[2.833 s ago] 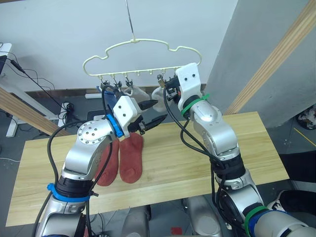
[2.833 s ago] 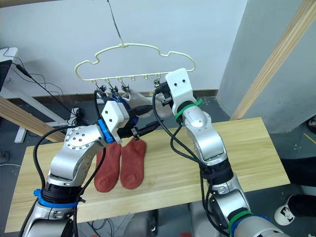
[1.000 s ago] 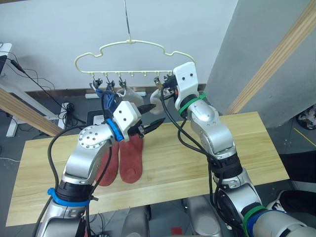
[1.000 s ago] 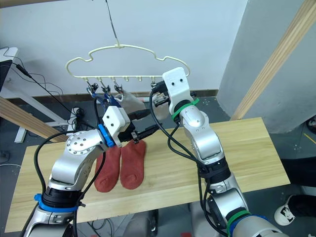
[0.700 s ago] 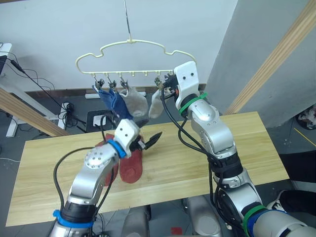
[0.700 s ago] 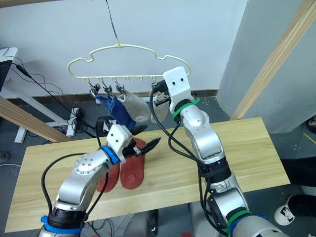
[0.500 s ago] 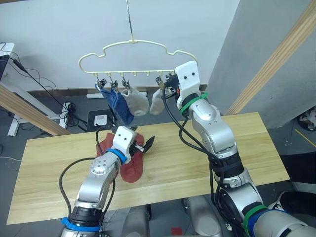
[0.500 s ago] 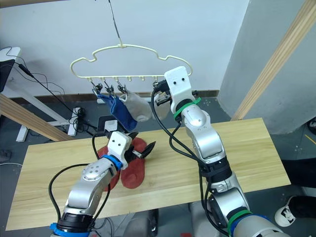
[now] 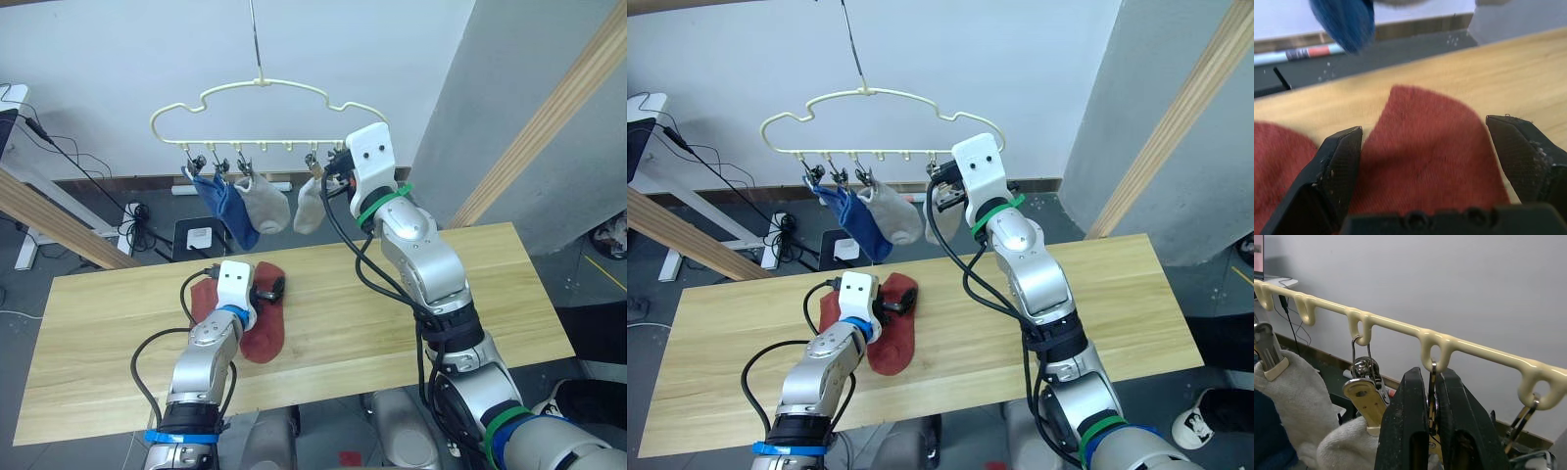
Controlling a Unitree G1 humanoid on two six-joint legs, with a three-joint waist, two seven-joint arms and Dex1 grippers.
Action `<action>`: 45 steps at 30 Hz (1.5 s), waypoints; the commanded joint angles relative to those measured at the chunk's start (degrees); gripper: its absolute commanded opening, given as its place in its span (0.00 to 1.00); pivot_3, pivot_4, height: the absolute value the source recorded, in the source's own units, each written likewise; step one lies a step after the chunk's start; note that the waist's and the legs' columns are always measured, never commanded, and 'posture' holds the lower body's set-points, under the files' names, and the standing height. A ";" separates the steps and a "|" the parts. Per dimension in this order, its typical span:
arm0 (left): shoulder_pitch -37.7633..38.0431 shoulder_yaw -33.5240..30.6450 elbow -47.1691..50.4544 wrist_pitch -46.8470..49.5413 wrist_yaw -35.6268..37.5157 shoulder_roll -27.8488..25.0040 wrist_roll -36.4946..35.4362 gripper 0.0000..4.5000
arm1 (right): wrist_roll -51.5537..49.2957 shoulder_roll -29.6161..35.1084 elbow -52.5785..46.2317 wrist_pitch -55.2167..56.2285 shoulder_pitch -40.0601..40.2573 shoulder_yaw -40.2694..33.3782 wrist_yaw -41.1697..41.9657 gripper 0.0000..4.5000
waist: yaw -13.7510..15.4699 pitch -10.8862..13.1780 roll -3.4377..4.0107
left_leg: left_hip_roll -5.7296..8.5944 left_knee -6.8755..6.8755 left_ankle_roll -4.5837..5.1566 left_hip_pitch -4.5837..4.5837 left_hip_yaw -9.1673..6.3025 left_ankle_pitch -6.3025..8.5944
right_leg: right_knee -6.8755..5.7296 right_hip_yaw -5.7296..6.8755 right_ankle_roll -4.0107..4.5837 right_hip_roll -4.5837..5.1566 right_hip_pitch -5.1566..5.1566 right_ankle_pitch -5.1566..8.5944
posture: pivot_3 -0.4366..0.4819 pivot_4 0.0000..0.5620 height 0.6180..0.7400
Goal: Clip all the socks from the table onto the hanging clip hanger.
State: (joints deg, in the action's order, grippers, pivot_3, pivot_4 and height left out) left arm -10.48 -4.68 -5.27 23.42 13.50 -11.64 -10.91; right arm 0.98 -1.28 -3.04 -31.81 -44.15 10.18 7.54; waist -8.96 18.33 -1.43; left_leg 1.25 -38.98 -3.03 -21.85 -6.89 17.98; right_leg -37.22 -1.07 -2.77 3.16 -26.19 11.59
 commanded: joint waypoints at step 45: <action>-17.92 12.54 -8.10 -34.09 13.38 1.65 8.18 0.01 | -0.72 -1.14 -5.17 -2.49 -0.96 -1.92 -0.02 0.00 | -0.70 -0.01 0.01 | 0.01 0.02 0.01 -0.04 0.05 0.00 | 0.06 -0.01 -0.01 0.01 0.00 -0.01 | 0.18 0.58 0.92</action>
State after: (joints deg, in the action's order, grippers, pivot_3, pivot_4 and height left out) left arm -27.67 8.37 -13.97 -10.28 26.59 -10.41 -1.65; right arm 0.87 -2.13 -5.36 -34.40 -44.25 8.51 7.40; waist -9.65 18.32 -1.42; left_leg 1.25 -38.97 -3.02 -21.89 -6.83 17.98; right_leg -37.15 -1.08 -2.78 3.17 -26.20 11.58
